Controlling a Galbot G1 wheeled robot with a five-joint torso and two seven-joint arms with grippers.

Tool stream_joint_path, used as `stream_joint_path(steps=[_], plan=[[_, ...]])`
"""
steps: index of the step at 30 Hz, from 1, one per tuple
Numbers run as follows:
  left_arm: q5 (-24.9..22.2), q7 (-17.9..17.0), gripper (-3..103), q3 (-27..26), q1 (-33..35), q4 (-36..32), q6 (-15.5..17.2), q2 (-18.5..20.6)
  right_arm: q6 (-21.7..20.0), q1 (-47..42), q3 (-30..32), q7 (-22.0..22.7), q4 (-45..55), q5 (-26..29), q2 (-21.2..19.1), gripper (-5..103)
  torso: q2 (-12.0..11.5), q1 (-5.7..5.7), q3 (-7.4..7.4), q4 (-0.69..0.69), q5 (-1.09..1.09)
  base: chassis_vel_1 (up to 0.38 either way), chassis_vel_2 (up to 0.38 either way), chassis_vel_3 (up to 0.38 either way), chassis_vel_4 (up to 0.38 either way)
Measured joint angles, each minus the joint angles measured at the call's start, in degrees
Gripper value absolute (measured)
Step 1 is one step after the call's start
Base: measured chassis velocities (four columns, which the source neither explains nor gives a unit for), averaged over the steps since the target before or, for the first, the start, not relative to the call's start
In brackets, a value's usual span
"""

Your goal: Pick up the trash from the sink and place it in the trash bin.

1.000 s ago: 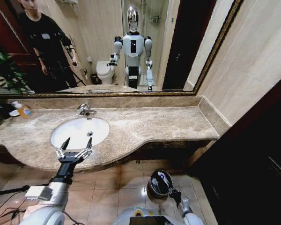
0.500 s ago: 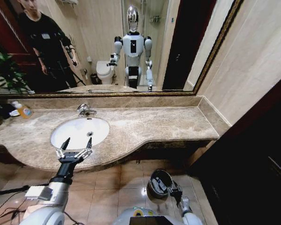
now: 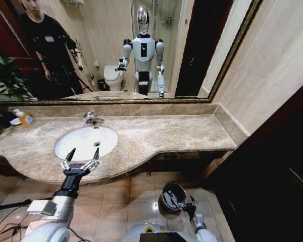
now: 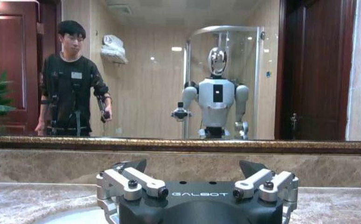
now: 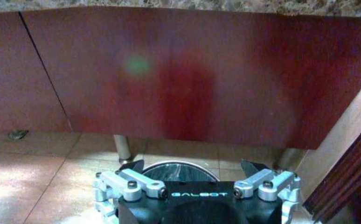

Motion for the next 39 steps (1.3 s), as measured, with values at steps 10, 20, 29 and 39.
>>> stream_joint_path(steps=[10,20,29,39], plan=[[0.00,0.00,100,0.00,0.00,0.00,0.00,0.00,-2.87,-3.00,0.33,1.12,7.17,1.29,-0.38,100,0.00,0.00,0.00,0.00,0.00,0.000,0.000,0.000,0.000],[0.00,0.00,100,0.00,0.00,0.01,0.00,0.00,-10.18,-7.85,2.11,3.59,25.29,6.84,-0.69,100,0.00,0.00,0.00,0.00,0.00,0.000,0.000,0.000,0.000],[0.00,0.00,100,0.00,0.00,0.01,0.00,0.00,-15.63,-11.82,4.78,4.30,42.72,6.68,2.48,100,0.00,0.00,0.00,0.00,-0.01,0.000,0.000,0.000,0.000],[0.00,0.00,100,0.00,0.00,0.00,0.00,0.00,-17.74,-9.38,4.83,4.58,53.26,6.47,4.37,100,0.00,0.00,0.00,0.00,-0.01,0.000,0.000,0.000,0.000]])
